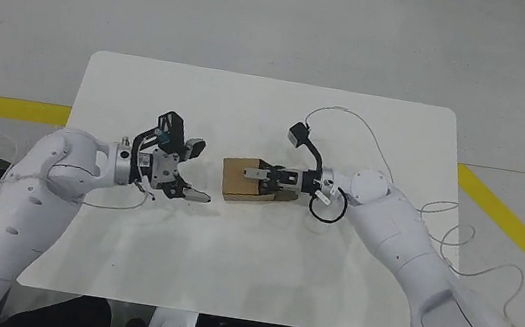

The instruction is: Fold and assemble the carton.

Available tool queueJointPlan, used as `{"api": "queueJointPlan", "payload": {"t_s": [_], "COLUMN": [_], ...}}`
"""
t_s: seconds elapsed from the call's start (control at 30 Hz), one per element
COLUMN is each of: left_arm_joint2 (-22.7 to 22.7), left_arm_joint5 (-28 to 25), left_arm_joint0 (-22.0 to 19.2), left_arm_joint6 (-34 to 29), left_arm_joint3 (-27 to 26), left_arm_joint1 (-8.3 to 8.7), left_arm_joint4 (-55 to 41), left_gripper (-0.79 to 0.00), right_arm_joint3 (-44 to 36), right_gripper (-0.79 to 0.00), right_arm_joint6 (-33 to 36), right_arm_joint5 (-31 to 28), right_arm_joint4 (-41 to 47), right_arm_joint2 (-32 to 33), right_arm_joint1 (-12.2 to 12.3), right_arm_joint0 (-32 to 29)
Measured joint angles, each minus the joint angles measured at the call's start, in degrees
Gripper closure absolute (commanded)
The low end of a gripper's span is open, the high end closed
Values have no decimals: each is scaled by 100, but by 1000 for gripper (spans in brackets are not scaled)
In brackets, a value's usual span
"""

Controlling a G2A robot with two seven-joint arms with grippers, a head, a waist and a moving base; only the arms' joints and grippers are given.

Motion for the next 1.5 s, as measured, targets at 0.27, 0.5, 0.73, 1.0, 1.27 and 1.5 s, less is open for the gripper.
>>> {"api": "queueJointPlan", "payload": {"t_s": [0.27,0.5,0.73,1.0,1.27,1.5], "left_arm_joint2": [409,694,888,1022,963,964], "left_arm_joint5": [0,0,31,209,135,135], "left_arm_joint0": [71,-15,-289,-589,-716,-715], "left_arm_joint6": [1125,2186,2725,2866,3065,3059], "left_arm_joint3": [-42,142,443,634,904,903], "left_arm_joint1": [132,151,52,-64,-102,-102], "left_arm_joint4": [1235,2225,2462,2497,2449,2449], "left_gripper": [-785,-785,-785,-785,-785,-785], "right_arm_joint3": [-482,-1295,-2245,-3186,-3442,-3441], "right_gripper": [-403,-397,-139,0,0,0], "right_arm_joint6": [318,280,227,284,290,290], "right_arm_joint5": [506,1013,1486,1925,2041,2039], "right_arm_joint4": [-384,-963,-1470,-1793,-1925,-1923], "right_arm_joint2": [331,801,1403,1892,2041,2040], "right_arm_joint1": [235,557,905,1154,1220,1220], "right_arm_joint0": [-42,-270,-753,-1316,-1457,-1456]}}
